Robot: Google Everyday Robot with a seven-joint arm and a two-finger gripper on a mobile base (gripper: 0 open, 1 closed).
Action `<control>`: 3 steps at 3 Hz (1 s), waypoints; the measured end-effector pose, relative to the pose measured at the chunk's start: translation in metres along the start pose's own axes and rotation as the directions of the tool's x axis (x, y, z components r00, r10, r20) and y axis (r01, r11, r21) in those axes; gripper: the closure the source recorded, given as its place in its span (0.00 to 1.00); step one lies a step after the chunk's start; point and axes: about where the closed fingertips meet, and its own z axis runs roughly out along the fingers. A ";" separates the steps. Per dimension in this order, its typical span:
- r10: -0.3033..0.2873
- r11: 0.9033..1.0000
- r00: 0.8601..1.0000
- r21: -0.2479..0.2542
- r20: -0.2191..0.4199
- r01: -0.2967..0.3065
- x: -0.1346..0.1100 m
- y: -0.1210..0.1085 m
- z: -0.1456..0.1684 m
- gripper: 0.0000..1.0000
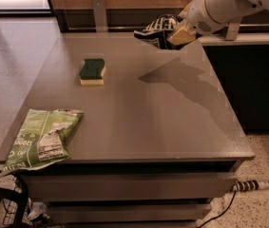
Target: Move blue chip bag near green jalapeno chip bag
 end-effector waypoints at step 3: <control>-0.169 0.968 0.960 -0.146 0.224 0.205 -0.037 0.067 -0.012 1.00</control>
Offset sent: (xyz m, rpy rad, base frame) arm -0.0503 0.0564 -0.0083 0.0736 -0.0597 0.4175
